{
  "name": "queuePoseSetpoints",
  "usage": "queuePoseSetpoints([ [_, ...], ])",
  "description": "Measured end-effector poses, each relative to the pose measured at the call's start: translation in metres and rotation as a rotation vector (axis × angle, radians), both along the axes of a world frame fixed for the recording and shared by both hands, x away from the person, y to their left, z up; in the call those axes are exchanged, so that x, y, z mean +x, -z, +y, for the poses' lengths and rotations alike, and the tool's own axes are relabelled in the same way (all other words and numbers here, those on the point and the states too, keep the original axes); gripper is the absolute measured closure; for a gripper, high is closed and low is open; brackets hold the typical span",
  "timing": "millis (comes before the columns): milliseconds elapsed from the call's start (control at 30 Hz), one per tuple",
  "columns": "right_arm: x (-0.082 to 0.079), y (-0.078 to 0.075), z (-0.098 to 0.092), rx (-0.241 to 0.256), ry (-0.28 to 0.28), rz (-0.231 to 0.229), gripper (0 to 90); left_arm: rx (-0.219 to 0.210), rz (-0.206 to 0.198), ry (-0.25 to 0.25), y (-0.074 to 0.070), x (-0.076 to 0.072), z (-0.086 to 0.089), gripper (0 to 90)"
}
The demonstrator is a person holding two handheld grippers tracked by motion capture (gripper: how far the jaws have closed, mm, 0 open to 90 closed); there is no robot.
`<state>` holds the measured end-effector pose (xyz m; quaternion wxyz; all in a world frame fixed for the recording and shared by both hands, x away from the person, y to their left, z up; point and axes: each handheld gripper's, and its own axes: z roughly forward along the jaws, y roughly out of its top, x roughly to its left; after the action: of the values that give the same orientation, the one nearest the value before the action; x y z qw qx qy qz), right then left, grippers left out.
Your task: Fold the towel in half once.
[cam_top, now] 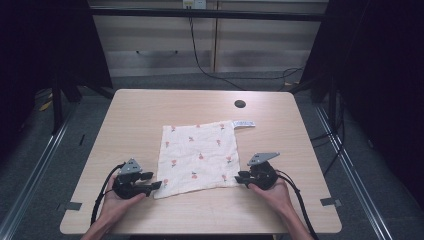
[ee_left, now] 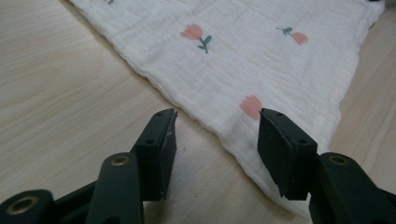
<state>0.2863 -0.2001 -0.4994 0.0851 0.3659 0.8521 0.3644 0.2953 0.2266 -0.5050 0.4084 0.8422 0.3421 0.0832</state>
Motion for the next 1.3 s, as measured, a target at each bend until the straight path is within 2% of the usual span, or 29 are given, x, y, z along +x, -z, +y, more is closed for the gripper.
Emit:
queuePoseSetpoints([
  [100, -0.005, 0.000, 0.000, 0.005, -0.014, -0.004, 86.0, 0.005, -0.003, 0.003, 0.000, 0.000, 0.000, 46.7],
  [333, -0.019, -0.001, -0.002, 0.023, -0.017, 0.010, 89.1, 0.021, -0.013, 0.002, 0.000, -0.003, -0.003, 46.5],
  [367, -0.022, -0.001, -0.003, 0.024, -0.014, 0.015, 89.1, 0.025, -0.016, 0.014, -0.001, -0.003, -0.004, 48.5],
  [400, -0.026, -0.001, -0.004, 0.016, -0.018, 0.007, 89.2, 0.025, -0.016, 0.014, -0.001, -0.003, -0.004, 52.5],
  [500, -0.033, -0.002, -0.008, 0.033, -0.010, 0.011, 89.1, 0.064, -0.060, 0.045, -0.002, -0.008, -0.009, 69.1],
  [533, -0.036, -0.002, -0.009, 0.027, -0.009, 0.014, 89.1, 0.068, -0.050, 0.063, -0.002, -0.008, -0.010, 76.4],
  [633, -0.044, -0.003, -0.012, 0.030, 0.003, 0.017, 89.1, 0.052, -0.036, 0.062, -0.003, -0.010, -0.013, 88.7],
  [767, -0.053, -0.005, -0.015, 0.041, 0.002, 0.016, 89.2, 0.052, -0.047, 0.083, -0.005, -0.018, -0.014, 89.2],
  [833, -0.056, -0.007, -0.015, 0.026, -0.003, 0.012, 89.1, 0.043, -0.046, 0.082, -0.008, -0.021, -0.013, 89.1],
  [867, -0.058, -0.008, -0.015, 0.029, -0.006, 0.012, 89.1, 0.025, -0.024, 0.072, -0.010, -0.024, -0.013, 89.1],
  [933, -0.061, -0.009, -0.017, 0.034, -0.001, 0.013, 89.1, 0.027, -0.025, 0.077, -0.011, -0.026, -0.013, 89.1],
  [967, -0.062, -0.009, -0.018, 0.036, -0.002, 0.010, 89.2, 0.038, -0.037, 0.089, -0.013, -0.032, -0.012, 89.1],
  [1000, -0.064, -0.009, -0.018, 0.033, -0.001, 0.018, 89.2, 0.028, -0.017, 0.095, -0.012, -0.037, -0.011, 89.1],
  [1067, -0.068, -0.009, -0.018, 0.032, -0.010, 0.028, 89.2, 0.037, -0.020, 0.100, -0.012, -0.042, -0.010, 89.1],
  [1167, -0.076, -0.009, -0.018, 0.040, -0.013, 0.028, 89.1, 0.021, -0.010, 0.094, -0.014, -0.049, -0.010, 89.1],
  [1233, -0.081, -0.010, -0.019, 0.029, -0.016, 0.029, 89.1, 0.031, -0.004, 0.122, -0.014, -0.062, -0.010, 89.0],
  [1300, -0.083, -0.009, -0.020, 0.028, -0.020, 0.037, 89.1, 0.026, 0.003, 0.122, -0.014, -0.065, -0.010, 89.0],
])
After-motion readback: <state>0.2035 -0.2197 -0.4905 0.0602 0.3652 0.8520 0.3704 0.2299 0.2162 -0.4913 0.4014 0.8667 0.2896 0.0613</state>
